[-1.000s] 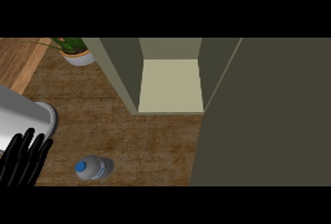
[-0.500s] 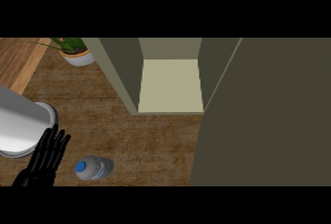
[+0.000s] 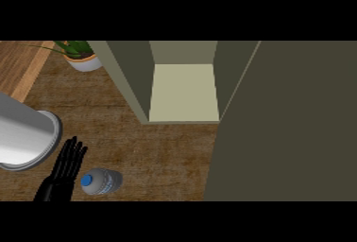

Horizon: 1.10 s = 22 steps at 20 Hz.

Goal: Pick up the bottled water, place it into the cabinet and close the cabinet

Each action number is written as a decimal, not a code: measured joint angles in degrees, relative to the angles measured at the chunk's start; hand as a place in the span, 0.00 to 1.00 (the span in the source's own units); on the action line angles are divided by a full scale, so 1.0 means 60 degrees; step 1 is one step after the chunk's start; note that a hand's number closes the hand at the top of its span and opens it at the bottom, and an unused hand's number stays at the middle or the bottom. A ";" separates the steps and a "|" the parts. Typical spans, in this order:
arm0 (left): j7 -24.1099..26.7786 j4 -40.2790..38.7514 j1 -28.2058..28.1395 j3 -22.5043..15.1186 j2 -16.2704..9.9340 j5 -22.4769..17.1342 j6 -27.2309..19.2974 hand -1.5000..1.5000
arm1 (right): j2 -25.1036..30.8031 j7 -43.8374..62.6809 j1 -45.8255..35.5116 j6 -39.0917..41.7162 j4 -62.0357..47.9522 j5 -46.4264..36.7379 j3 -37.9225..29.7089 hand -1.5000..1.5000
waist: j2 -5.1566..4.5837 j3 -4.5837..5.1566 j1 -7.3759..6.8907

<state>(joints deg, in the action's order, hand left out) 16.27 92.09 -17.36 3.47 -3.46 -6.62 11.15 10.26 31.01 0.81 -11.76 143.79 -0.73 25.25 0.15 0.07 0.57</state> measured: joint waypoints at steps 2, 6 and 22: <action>0.0496 -0.0605 0.0058 0.0058 0.0011 0.0137 0.0047 0.00 | 0.0046 -0.0039 -0.0017 -0.0041 0.0000 -0.0018 0.0005 0.00 | 0.0001 -0.0001 0.0001; 0.1490 -0.1971 0.0381 0.0303 -0.0075 0.0317 0.0178 0.00 | 0.0181 0.0142 -0.0153 -0.0089 0.0013 -0.0031 -0.0120 0.00 | -0.0001 0.0000 0.0005; 0.3926 -0.6030 0.2088 0.0875 -0.0189 0.0463 0.0704 0.00 | 0.0223 0.0332 -0.0509 -0.0644 -0.0056 -0.0227 0.0422 0.00 | -0.0004 0.0001 0.0006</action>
<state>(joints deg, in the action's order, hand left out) 39.83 55.91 -4.83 8.72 -4.59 -3.84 15.37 11.60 33.00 -2.24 -15.63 143.45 -2.09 27.79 0.13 0.08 0.61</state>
